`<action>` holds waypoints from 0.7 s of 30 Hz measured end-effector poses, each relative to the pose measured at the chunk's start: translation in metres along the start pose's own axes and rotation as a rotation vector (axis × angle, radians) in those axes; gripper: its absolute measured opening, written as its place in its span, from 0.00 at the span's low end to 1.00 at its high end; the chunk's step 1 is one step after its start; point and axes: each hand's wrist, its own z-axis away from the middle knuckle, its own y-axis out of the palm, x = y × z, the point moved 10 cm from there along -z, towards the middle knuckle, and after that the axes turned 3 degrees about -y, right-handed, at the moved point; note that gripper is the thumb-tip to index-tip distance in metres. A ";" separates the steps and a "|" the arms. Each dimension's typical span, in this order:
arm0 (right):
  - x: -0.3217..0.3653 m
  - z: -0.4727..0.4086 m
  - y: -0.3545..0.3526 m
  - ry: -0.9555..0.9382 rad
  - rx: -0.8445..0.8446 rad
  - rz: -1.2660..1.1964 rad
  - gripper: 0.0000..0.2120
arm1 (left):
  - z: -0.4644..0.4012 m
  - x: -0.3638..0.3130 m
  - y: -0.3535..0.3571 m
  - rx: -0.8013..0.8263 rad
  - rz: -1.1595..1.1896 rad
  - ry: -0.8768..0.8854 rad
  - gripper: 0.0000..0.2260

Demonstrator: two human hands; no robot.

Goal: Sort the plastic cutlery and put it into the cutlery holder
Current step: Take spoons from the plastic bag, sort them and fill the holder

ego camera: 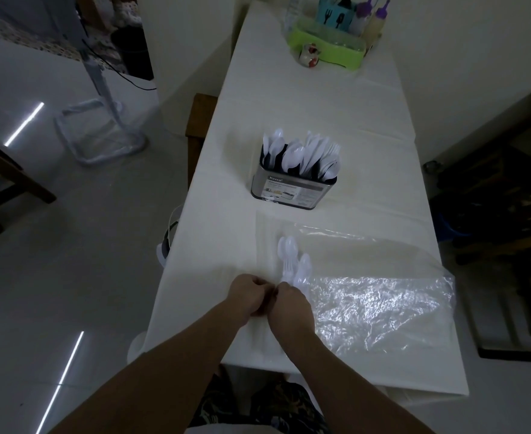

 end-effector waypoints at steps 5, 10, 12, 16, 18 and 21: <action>-0.005 -0.005 0.001 0.044 0.033 -0.043 0.11 | -0.004 0.006 -0.002 0.011 0.042 -0.007 0.07; -0.007 -0.007 0.003 0.088 0.047 -0.066 0.11 | -0.004 0.009 -0.003 0.035 0.096 -0.009 0.10; -0.007 -0.006 0.001 0.112 0.037 -0.056 0.10 | -0.003 0.007 -0.003 0.039 0.083 -0.008 0.08; -0.005 -0.004 -0.002 0.122 0.029 -0.062 0.11 | -0.002 0.004 -0.003 0.010 0.044 -0.010 0.05; -0.003 -0.004 -0.001 0.102 0.037 -0.025 0.11 | -0.002 0.003 -0.004 -0.011 0.010 0.001 0.05; -0.001 -0.004 -0.002 0.070 0.042 0.008 0.10 | -0.004 0.000 -0.003 -0.040 -0.085 0.038 0.07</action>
